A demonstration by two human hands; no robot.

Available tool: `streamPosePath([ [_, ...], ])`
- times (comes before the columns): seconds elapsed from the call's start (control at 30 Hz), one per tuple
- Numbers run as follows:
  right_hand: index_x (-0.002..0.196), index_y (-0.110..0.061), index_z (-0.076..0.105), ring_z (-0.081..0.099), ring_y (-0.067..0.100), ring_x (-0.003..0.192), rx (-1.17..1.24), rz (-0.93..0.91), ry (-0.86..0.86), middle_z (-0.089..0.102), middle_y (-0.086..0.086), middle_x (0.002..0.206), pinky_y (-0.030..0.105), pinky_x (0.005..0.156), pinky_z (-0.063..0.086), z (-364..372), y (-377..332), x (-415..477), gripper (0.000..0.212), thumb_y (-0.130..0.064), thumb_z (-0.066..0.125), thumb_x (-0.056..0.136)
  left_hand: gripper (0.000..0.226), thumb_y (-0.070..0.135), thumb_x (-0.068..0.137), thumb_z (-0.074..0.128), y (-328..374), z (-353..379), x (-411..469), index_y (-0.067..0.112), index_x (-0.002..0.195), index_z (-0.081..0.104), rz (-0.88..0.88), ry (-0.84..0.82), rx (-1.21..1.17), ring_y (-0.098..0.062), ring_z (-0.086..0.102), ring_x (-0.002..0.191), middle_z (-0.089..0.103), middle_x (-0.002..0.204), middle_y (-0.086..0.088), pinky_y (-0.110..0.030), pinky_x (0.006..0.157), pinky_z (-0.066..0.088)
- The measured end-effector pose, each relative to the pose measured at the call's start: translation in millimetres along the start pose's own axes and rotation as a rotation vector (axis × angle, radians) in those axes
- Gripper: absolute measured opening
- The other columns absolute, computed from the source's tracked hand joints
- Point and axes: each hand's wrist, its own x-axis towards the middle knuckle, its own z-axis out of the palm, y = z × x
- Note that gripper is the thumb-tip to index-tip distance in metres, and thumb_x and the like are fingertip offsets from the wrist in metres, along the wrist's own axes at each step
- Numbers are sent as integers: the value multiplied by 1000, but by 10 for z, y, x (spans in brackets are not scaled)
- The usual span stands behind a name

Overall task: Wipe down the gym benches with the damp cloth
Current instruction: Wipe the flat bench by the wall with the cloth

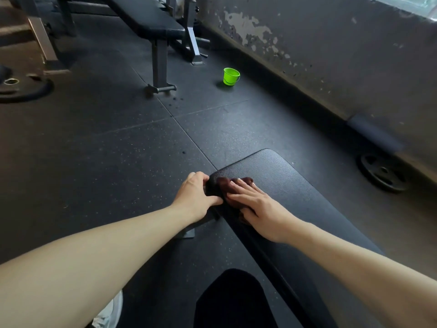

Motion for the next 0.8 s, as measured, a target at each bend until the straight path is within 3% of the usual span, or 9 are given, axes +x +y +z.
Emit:
streamPosePath([
  [0.17,148,-19,55,13,14,158,-51,-27,-35,28,-7,167,45,130,11,-9,50,-262,60,-25,37,91,61,33,67,93,-49,21,30,19,117,60,19,13,5,-19,61,107,54,117,1,-42,99,50],
  [0.5,150,-22,53,13,16,158,-17,110,-13,27,-5,168,40,129,4,6,-75,521,61,-28,39,91,55,29,76,88,-43,19,0,18,120,56,35,18,31,-19,57,107,52,120,-1,-35,97,48],
  [0.6,148,-18,56,15,20,158,-19,59,37,30,-1,166,42,130,5,70,-104,184,55,-17,45,94,56,30,74,88,-44,14,-5,18,120,58,48,18,33,-19,59,107,53,119,-1,-37,98,49],
  [0.8,146,-20,56,14,16,158,-74,-11,25,29,-8,167,49,128,14,156,-41,-830,55,-25,42,94,56,30,77,87,-85,7,-23,16,124,60,70,19,69,-17,60,106,55,120,0,-31,98,46],
])
